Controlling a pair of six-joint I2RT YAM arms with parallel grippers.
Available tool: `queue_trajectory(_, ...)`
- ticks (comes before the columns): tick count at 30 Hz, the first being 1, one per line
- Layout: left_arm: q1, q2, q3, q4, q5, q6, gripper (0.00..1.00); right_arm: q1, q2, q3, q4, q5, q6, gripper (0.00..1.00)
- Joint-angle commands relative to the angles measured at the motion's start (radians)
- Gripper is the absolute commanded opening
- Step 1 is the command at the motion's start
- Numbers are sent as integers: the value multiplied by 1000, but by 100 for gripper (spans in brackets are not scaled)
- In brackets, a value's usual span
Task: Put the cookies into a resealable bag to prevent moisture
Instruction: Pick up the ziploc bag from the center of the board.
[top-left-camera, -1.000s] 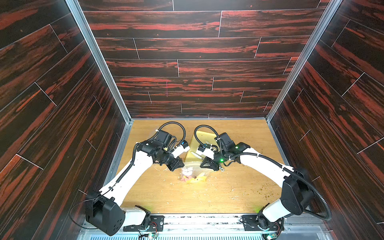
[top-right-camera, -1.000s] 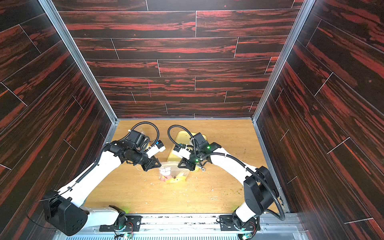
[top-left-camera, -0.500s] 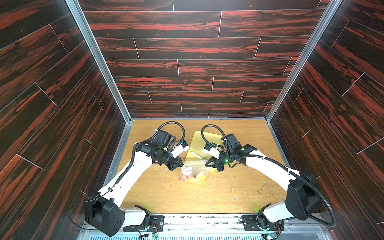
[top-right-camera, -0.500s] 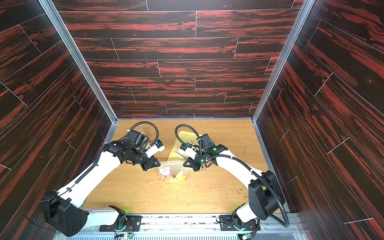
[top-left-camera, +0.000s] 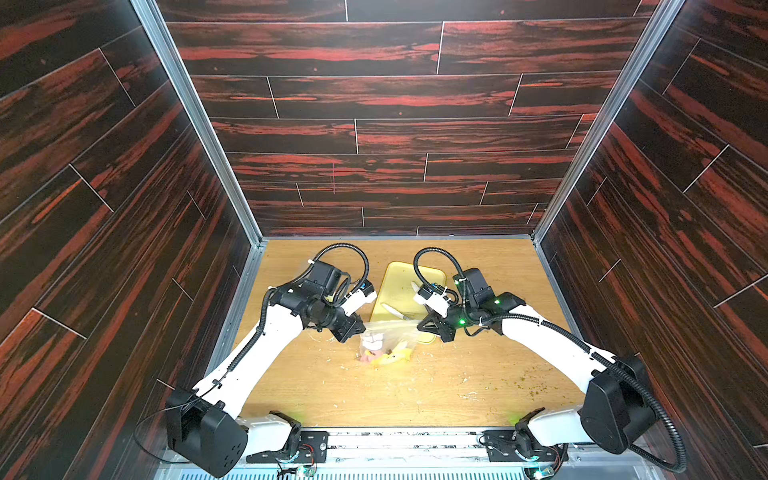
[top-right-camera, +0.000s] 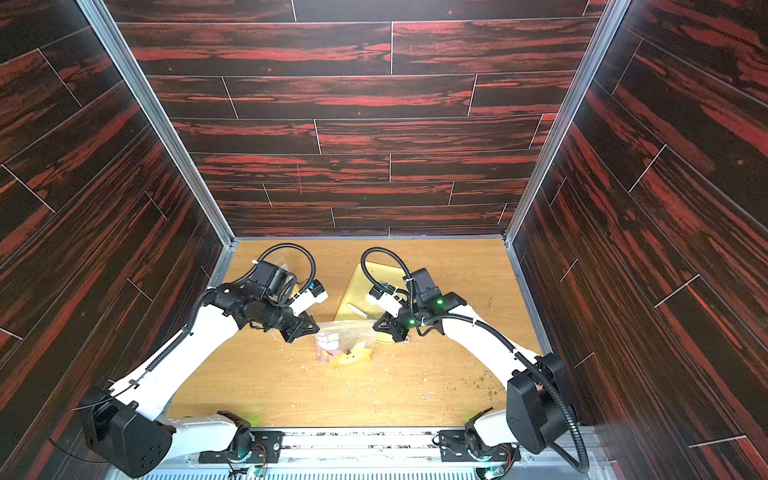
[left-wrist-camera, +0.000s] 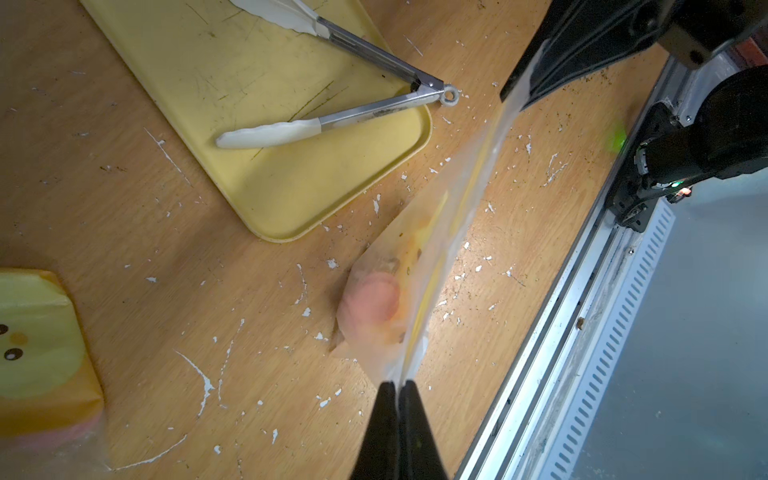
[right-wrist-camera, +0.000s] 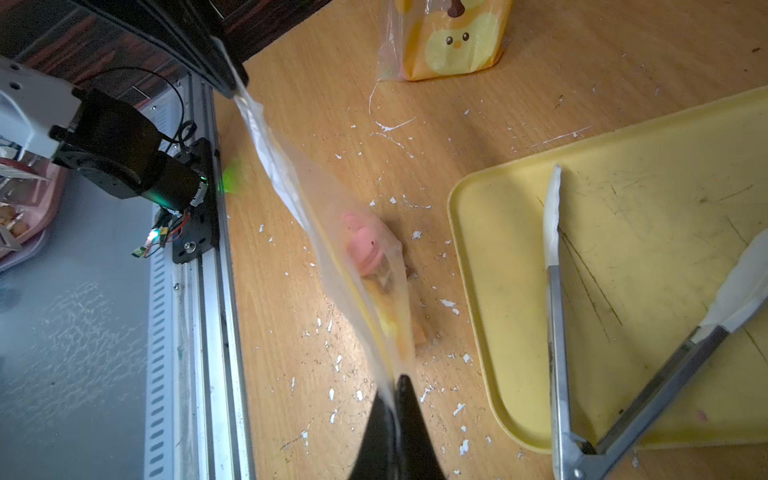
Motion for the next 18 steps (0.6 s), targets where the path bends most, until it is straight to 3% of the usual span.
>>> queue_trajectory(1, 6, -35, -7, 2, -61, -36, 0, -5, -21, 15, 7, -48, 3, 0)
queue_trajectory(6, 16, -45, 35, 26, -260, -156, 0, 15, 43, 97, 110, -94, 50, 4)
queue_trajectory(11, 59, -35, 84, 33, -438, -278, 0, 29, 185, 245, 168, -41, 68, 33)
queue_trajectory(14, 118, -18, 90, 96, -516, -390, 0, 29, 183, 264, 235, 43, 96, 43)
queue_trajectory(18, 159, 37, 96, 196, -527, -525, 0, 25, 161, 265, 282, 128, 111, 51)
